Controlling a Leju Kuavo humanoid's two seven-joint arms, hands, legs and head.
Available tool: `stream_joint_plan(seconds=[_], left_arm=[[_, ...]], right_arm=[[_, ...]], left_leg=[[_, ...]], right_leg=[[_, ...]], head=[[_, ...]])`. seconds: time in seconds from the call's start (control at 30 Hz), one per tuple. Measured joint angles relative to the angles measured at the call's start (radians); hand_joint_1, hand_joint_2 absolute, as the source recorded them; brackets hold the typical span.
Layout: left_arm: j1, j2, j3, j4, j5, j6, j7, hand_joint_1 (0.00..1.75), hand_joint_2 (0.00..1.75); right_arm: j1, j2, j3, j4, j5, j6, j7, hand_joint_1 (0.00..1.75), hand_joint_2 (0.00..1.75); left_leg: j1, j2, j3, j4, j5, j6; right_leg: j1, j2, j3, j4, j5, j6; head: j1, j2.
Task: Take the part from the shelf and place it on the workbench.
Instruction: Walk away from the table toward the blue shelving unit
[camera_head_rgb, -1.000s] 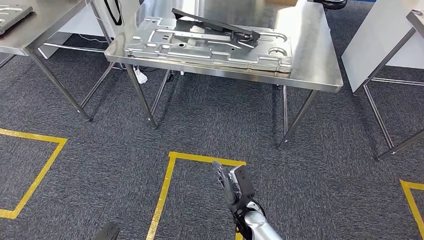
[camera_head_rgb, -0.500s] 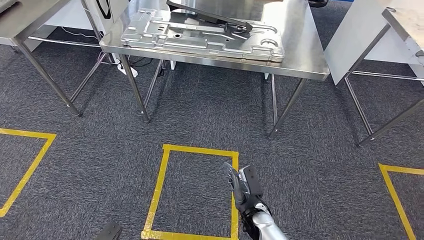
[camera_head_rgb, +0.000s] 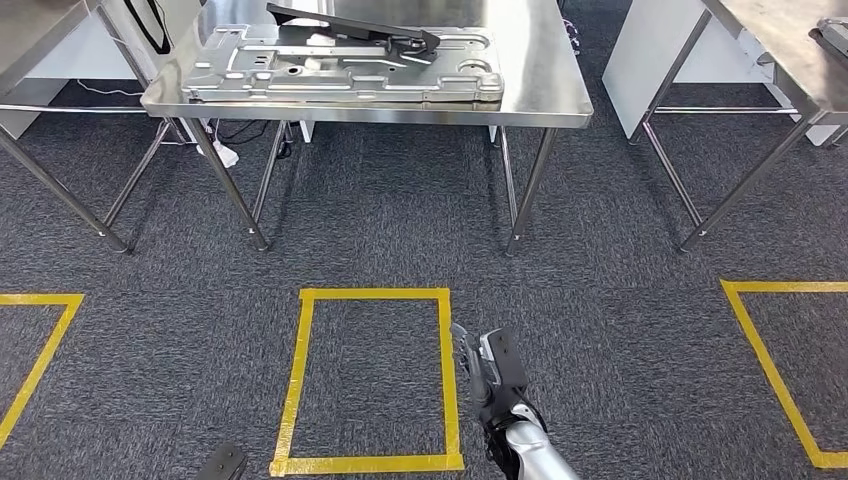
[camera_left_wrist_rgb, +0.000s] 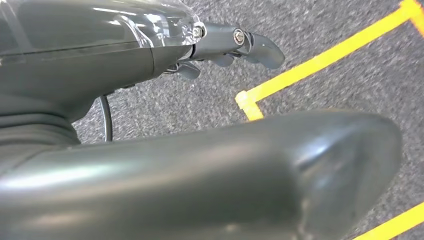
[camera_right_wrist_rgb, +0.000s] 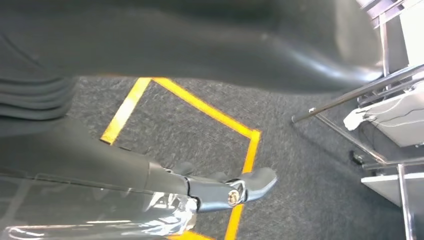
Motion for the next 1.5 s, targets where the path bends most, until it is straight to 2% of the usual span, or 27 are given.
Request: stream_joint_plan(seconds=[0.03, 0.07, 0.13, 0.17, 0.27, 0.33, 0.37, 0.43, 0.47, 0.5, 0.53, 0.57, 0.63, 0.67, 0.73, 0.83, 0.9, 0.97, 1.0, 1.03, 1.1, 1.17, 1.23, 1.33, 1.4, 1.47, 1.5], left_arm=[[0.001, 0.0, 0.0, 0.0, 0.0, 0.001, 0.004, 0.0, 1.31], [0.0, 0.0, 0.0, 0.0, 0.0, 0.003, 0.011, 0.0, 1.75], [-0.001, -0.001, 0.0, 0.0, -0.004, 0.008, 0.028, 0.0, 1.75], [-0.002, -0.002, 0.0, 0.0, -0.007, 0.011, 0.038, 0.0, 1.75], [-0.001, -0.007, 0.0, 0.0, -0.014, 0.016, 0.058, 0.0, 1.75], [-0.002, -0.012, 0.0, 0.0, -0.014, 0.017, 0.06, 0.0, 1.75], [-0.003, -0.014, 0.001, 0.0, -0.014, 0.017, 0.06, 0.0, 1.75], [-0.003, -0.015, 0.001, 0.0, -0.014, 0.017, 0.06, 0.0, 1.75], [-0.002, -0.016, 0.001, 0.0, -0.014, 0.017, 0.06, 0.0, 1.75], [-0.002, -0.016, 0.002, 0.0, -0.014, 0.017, 0.06, 0.0, 1.75], [-0.003, -0.017, 0.002, 0.0, -0.014, 0.016, 0.06, 0.0, 1.75], [-0.003, -0.017, 0.002, 0.0, -0.014, 0.015, 0.061, 0.0, 1.75], [-0.005, -0.02, 0.002, 0.0, -0.016, 0.013, 0.073, 0.0, 1.75], [-0.007, -0.021, 0.002, 0.0, -0.019, 0.014, 0.086, 0.0, 1.75], [-0.008, -0.023, 0.002, 0.0, -0.033, 0.02, 0.121, 0.0, 1.75], [-0.005, -0.026, 0.0, 0.0, -0.054, 0.032, 0.171, 0.0, 1.75], [-0.003, -0.026, 0.0, 0.0, -0.058, 0.035, 0.195, 0.0, 1.75], [0.002, -0.024, -0.001, 0.0, -0.058, 0.037, 0.208, 0.0, 1.75], [0.006, -0.022, 0.0, 0.0, -0.056, 0.037, 0.212, 0.0, 1.75], [0.009, -0.02, 0.0, 0.0, -0.055, 0.038, 0.214, 0.0, 1.75], [0.013, -0.015, 0.0, 0.0, -0.053, 0.038, 0.216, 0.0, 1.75], [0.014, -0.012, 0.001, 0.0, -0.053, 0.038, 0.216, 0.0, 1.75], [0.019, -0.011, 0.0, 0.0, -0.049, 0.036, 0.216, 0.0, 1.75], [0.037, -0.008, -0.011, -0.003, -0.008, 0.032, 0.223, 0.0, 1.75], [0.043, -0.004, -0.027, -0.014, 0.043, 0.033, 0.233, 0.0, 0.87], [0.046, 0.002, -0.044, -0.033, 0.101, 0.035, 0.245, 0.0, 0.0], [0.047, 0.005, -0.053, -0.045, 0.13, 0.036, 0.251, 0.0, 0.0]], right_arm=[[0.0, 0.0, -0.001, 0.001, 0.005, -0.008, 0.007, 0.0, 0.0], [0.0, 0.0, -0.002, 0.002, 0.013, -0.018, 0.016, 0.0, 0.44], [0.0, 0.0, -0.001, 0.005, 0.036, -0.041, 0.039, 0.0, 1.31], [-0.001, -0.001, -0.001, 0.006, 0.051, -0.053, 0.051, 0.0, 1.75], [0.001, -0.004, 0.0, 0.011, 0.086, -0.088, 0.082, 0.0, 1.75], [0.003, -0.009, 0.002, 0.018, 0.097, -0.108, 0.099, 0.0, 1.75], [0.004, -0.011, 0.003, 0.021, 0.099, -0.116, 0.109, 0.0, 1.75], [0.009, -0.015, 0.004, 0.029, 0.097, -0.123, 0.126, 0.0, 1.75], [0.012, -0.018, 0.004, 0.033, 0.096, -0.125, 0.133, 0.0, 1.75], [0.017, -0.021, 0.004, 0.038, 0.094, -0.127, 0.14, 0.0, 1.75], [0.02, -0.024, 0.004, 0.042, 0.096, -0.133, 0.147, 0.0, 1.75], [0.023, -0.027, 0.004, 0.046, 0.103, -0.144, 0.157, 0.0, 1.75], [0.025, -0.037, 0.011, 0.057, 0.141, -0.19, 0.194, 0.0, 1.75], [0.026, -0.043, 0.02, 0.064, 0.169, -0.223, 0.227, 0.0, 1.75], [0.037, -0.058, 0.044, 0.084, 0.229, -0.291, 0.314, 0.0, 1.75], [0.071, -0.09, 0.086, 0.11, 0.297, -0.36, 0.458, 0.0, 1.75], [0.093, -0.112, 0.11, 0.126, 0.318, -0.376, 0.524, 0.0, 1.75], [0.116, -0.13, 0.127, 0.139, 0.324, -0.37, 0.555, 0.0, 1.75], [0.128, -0.138, 0.134, 0.144, 0.324, -0.363, 0.559, 0.0, 1.75], [0.139, -0.145, 0.139, 0.147, 0.324, -0.358, 0.561, 0.0, 1.75], [0.15, -0.154, 0.147, 0.154, 0.321, -0.352, 0.562, 0.0, 1.75], [0.153, -0.162, 0.149, 0.157, 0.314, -0.351, 0.56, 0.0, 1.75], [0.156, -0.168, 0.148, 0.159, 0.306, -0.34, 0.551, 0.0, 1.75], [0.172, -0.171, 0.139, 0.157, 0.297, -0.309, 0.535, 0.0, 1.75], [0.187, -0.172, 0.125, 0.156, 0.293, -0.291, 0.529, 0.0, 1.75], [0.205, -0.172, 0.106, 0.155, 0.289, -0.272, 0.524, 0.0, 1.75], [0.217, -0.173, 0.096, 0.155, 0.288, -0.263, 0.522, 0.0, 1.75]], left_leg=[[0.001, 0.0, 0.017, -0.014, 0.016, -0.001], [0.003, 0.0, 0.051, -0.066, 0.044, -0.001], [0.005, -0.004, 0.123, -0.19, 0.082, -0.003], [0.005, -0.006, 0.142, -0.229, 0.088, -0.002], [0.004, -0.01, 0.137, -0.247, 0.085, 0.006], [0.007, -0.008, 0.128, -0.248, 0.092, 0.018], [0.009, -0.005, 0.123, -0.249, 0.095, 0.025], [0.009, 0.0, 0.114, -0.248, 0.1, 0.033], [0.009, 0.002, 0.111, -0.248, 0.101, 0.034], [0.009, 0.004, 0.109, -0.247, 0.102, 0.035], [0.008, 0.005, 0.109, -0.247, 0.102, 0.035], [0.008, 0.006, 0.11, -0.247, 0.102, 0.035], [0.006, 0.007, 0.111, -0.249, 0.103, 0.034], [0.005, 0.007, 0.11, -0.249, 0.104, 0.032], [0.005, 0.005, 0.106, -0.252, 0.108, 0.025], [0.004, 0.004, 0.099, -0.243, 0.097, 0.013], [0.001, 0.003, 0.069, -0.168, 0.046, 0.01], [-0.001, 0.0, 0.017, -0.041, -0.013, 0.01], [0.0, 0.0, 0.001, 0.001, -0.022, 0.009], [0.001, -0.001, 0.0, 0.007, -0.013, 0.008], [0.005, -0.001, 0.047, -0.088, 0.049, 0.006], [0.008, -0.004, 0.097, -0.198, 0.09, 0.004], [0.006, -0.009, 0.106, -0.231, 0.091, 0.007], [0.008, -0.008, 0.103, -0.234, 0.097, 0.022], [0.011, -0.006, 0.1, -0.237, 0.102, 0.031], [0.012, -0.003, 0.096, -0.237, 0.104, 0.034], [0.012, -0.001, 0.095, -0.237, 0.104, 0.035]], right_leg=[[0.0, 0.002, -0.006, 0.005, 0.002, 0.0], [-0.001, 0.004, -0.011, 0.012, 0.002, 0.001], [-0.002, 0.007, -0.022, 0.028, 0.0, 0.006], [-0.001, 0.009, -0.029, 0.037, 0.0, 0.012], [0.003, 0.013, -0.047, 0.049, 0.007, 0.027], [0.002, 0.013, -0.063, 0.073, -0.012, 0.035], [0.0, 0.012, -0.081, 0.11, -0.038, 0.04], [-0.004, 0.012, -0.135, 0.232, -0.102, 0.047], [-0.006, 0.011, -0.158, 0.287, -0.122, 0.048], [-0.007, 0.011, -0.169, 0.316, -0.124, 0.048], [-0.007, 0.011, -0.161, 0.306, -0.108, 0.048], [-0.006, 0.011, -0.138, 0.262, -0.076, 0.046], [-0.002, 0.011, -0.072, 0.129, -0.014, 0.038], [0.002, 0.011, -0.049, 0.081, 0.002, 0.034], [0.009, 0.011, -0.035, 0.049, 0.002, 0.029], [0.001, 0.009, -0.03, 0.028, 0.001, 0.019], [-0.004, 0.008, -0.026, 0.019, 0.004, 0.012], [-0.003, 0.009, -0.026, 0.019, 0.005, 0.007], [-0.003, 0.009, -0.026, 0.02, 0.005, 0.007], [-0.003, 0.01, -0.026, 0.021, 0.005, 0.007], [-0.007, 0.013, -0.027, 0.029, 0.002, 0.011], [-0.005, 0.015, -0.034, 0.046, -0.004, 0.021], [-0.001, 0.016, -0.043, 0.056, -0.006, 0.03], [-0.002, 0.015, -0.048, 0.063, -0.012, 0.037], [-0.006, 0.014, -0.073, 0.122, -0.057, 0.044], [-0.009, 0.013, -0.123, 0.241, -0.118, 0.05], [-0.011, 0.013, -0.143, 0.291, -0.136, 0.052]], head=[[-0.002, 0.0], [-0.004, 0.0], [-0.007, 0.0], [-0.009, 0.0], [-0.009, 0.0], [-0.005, 0.0], [0.0, 0.0], [0.012, 0.0], [0.016, 0.0], [0.019, 0.0], [0.022, 0.0], [0.025, 0.0], [0.031, 0.0], [0.032, 0.0], [0.033, 0.0], [0.032, 0.0], [0.02, 0.0], [0.008, 0.0], [0.004, 0.0], [0.002, 0.0], [-0.001, 0.0], [-0.007, 0.0], [-0.009, 0.0], [-0.002, 0.0], [0.007, 0.0], [0.02, 0.0], [0.024, 0.0]])
